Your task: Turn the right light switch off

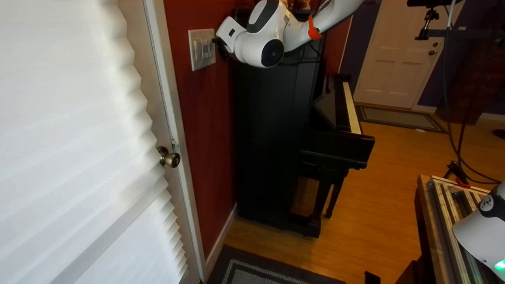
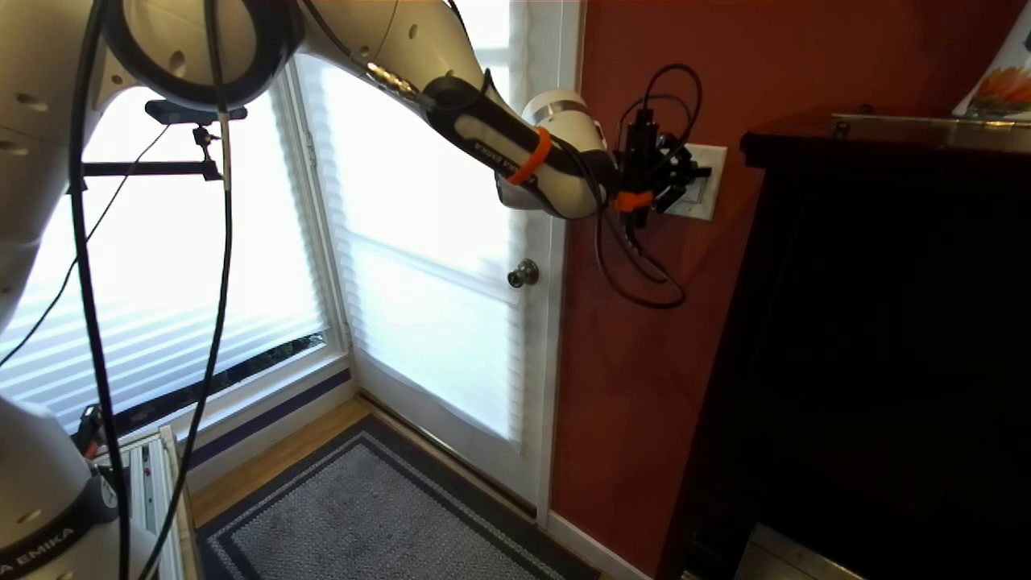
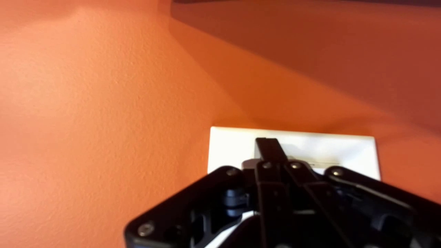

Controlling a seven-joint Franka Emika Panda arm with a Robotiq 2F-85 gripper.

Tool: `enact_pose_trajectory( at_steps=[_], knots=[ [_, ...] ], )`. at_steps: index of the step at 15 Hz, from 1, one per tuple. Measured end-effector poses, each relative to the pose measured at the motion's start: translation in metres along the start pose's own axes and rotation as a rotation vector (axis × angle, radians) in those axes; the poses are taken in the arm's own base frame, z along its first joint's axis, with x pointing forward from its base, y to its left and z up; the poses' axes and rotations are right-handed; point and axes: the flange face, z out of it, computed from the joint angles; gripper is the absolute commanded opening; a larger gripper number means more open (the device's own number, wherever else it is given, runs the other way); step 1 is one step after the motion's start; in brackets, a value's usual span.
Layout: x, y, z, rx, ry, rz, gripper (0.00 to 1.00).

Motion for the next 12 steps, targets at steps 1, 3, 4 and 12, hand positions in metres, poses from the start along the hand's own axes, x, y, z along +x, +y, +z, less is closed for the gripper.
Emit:
enact_pose_trajectory(
  at_steps=[1,3,4,12],
  knots=[
    [0.0001,0.0003,0.0003,-0.003,-0.002,0.0,0.0],
    [-0.0001,0.0008,0.001,-0.011,-0.007,0.0,0.0],
    [-0.0002,0.0009,0.0013,-0.014,-0.009,0.0,0.0],
    [0.001,-0.0059,0.002,-0.014,-0.014,-0.001,0.0]
  ],
)
